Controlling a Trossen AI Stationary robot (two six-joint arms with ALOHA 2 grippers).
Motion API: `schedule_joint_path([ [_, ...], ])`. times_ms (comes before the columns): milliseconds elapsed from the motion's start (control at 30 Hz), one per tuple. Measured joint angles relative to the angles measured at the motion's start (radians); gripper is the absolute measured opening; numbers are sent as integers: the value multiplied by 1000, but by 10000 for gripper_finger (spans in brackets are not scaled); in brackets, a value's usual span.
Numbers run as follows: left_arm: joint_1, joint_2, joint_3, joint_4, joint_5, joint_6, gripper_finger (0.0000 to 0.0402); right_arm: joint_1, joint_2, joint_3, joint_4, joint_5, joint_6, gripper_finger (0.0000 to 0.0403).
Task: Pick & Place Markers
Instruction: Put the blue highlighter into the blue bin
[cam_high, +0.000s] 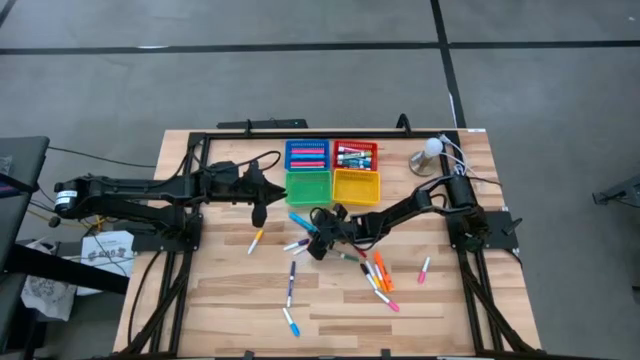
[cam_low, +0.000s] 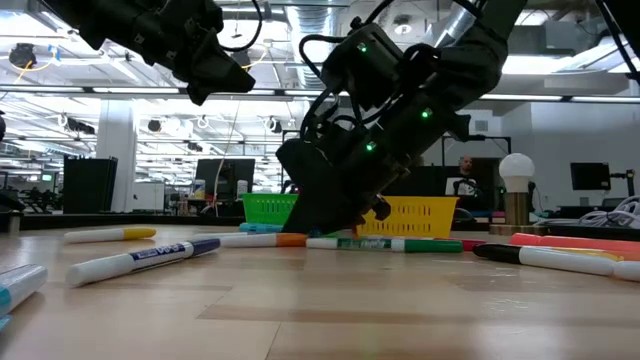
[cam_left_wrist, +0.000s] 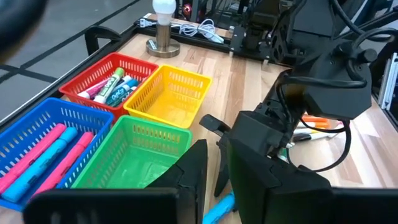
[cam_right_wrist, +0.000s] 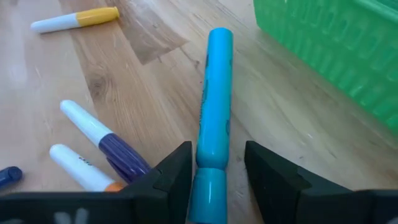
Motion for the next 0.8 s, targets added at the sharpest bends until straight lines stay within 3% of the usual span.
schedule_joint_path([
  [400, -21, 0, 0, 0, 13, -34, 63, 8, -2, 0, -9, -3, 70, 51],
  [800, -100, 0, 0, -7, 11, -139, 63, 36, -42, 5, -18, -34, 60, 68],
])
